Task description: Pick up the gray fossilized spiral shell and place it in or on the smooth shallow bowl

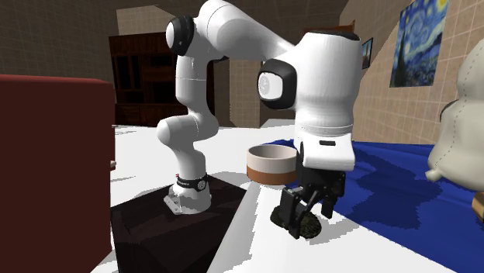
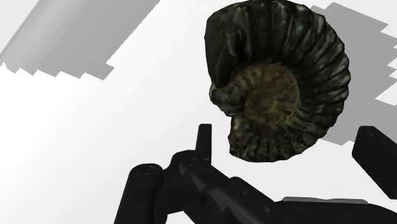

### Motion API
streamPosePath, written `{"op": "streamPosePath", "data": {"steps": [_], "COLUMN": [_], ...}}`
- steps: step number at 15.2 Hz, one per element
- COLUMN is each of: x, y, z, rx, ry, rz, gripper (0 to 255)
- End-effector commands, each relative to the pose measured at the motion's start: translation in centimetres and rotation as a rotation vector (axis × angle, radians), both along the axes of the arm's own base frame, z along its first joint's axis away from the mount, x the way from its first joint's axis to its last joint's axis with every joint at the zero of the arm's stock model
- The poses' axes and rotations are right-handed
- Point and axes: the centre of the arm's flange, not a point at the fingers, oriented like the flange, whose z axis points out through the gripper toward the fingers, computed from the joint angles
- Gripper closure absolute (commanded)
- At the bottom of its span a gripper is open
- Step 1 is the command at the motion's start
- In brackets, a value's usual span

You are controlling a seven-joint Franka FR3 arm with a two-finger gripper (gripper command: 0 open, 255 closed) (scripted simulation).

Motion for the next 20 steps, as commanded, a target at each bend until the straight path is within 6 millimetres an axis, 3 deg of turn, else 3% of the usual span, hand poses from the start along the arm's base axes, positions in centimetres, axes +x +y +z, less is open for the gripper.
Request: {"op": "streamPosePath", "data": {"steps": [1,5,6,15,20], "x": [0.0,0.0,0.0,0.0,0.0], "y": [0.0,0.0,0.0,0.0,0.0], "z": [0.0,0.0,0.0,0.0,2.6], "rx": [0.000,0.000,0.000,0.000,0.000], "ry": [0.000,0.000,0.000,0.000,0.000], "rz": [0.000,0.000,0.000,0.000,0.000], "gripper": [0,0,255,255,255]}}
